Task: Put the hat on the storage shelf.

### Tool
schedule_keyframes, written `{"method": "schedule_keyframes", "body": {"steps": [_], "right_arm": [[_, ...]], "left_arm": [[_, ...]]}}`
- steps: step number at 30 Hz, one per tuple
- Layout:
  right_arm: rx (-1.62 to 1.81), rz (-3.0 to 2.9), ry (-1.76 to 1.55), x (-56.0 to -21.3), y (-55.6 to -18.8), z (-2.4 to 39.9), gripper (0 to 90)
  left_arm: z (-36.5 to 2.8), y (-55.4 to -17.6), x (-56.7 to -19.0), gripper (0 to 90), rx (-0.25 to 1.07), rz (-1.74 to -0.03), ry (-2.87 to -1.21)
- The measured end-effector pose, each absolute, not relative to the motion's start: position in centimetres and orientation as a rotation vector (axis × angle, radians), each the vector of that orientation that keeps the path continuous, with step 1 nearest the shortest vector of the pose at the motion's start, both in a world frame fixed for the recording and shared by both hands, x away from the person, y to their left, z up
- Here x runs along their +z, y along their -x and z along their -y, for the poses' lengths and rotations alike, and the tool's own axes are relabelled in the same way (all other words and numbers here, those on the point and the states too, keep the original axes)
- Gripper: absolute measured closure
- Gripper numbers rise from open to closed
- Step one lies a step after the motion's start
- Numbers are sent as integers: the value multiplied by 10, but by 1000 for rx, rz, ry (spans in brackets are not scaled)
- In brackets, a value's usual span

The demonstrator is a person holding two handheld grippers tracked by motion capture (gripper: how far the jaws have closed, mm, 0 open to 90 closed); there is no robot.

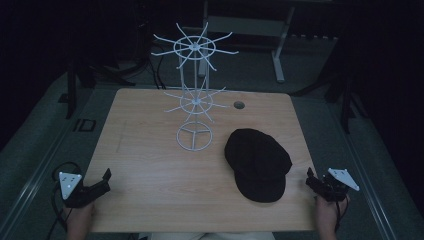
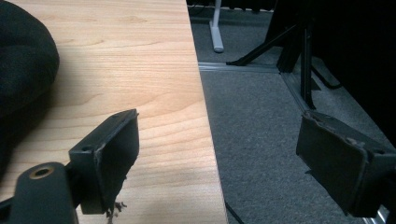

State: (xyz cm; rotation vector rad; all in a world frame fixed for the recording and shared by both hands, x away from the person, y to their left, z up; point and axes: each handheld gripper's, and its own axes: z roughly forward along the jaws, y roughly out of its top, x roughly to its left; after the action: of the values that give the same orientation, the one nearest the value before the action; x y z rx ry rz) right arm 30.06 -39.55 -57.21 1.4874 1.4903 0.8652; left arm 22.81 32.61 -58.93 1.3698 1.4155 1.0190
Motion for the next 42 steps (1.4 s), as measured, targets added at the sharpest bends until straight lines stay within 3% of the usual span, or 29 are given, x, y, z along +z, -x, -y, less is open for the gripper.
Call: {"method": "schedule_keyframes", "body": {"steps": [14, 15, 30, 42], "right_arm": [[889, -1555, -1586, -568, -304, 400, 110], [896, -1568, -1593, -566, -304, 400, 145], [1052, -1633, -1473, -514, -302, 380, 150], [1081, -1737, -1278, -469, -304, 335, 144]], "left_arm": [[-326, -229, -589, 15, 1003, -1410, -1380], [-326, -229, -589, 14, 1000, -1409, -1378], [-326, -229, -589, 14, 997, -1404, -1383], [-326, -229, -589, 15, 991, -1404, -1383]]}}
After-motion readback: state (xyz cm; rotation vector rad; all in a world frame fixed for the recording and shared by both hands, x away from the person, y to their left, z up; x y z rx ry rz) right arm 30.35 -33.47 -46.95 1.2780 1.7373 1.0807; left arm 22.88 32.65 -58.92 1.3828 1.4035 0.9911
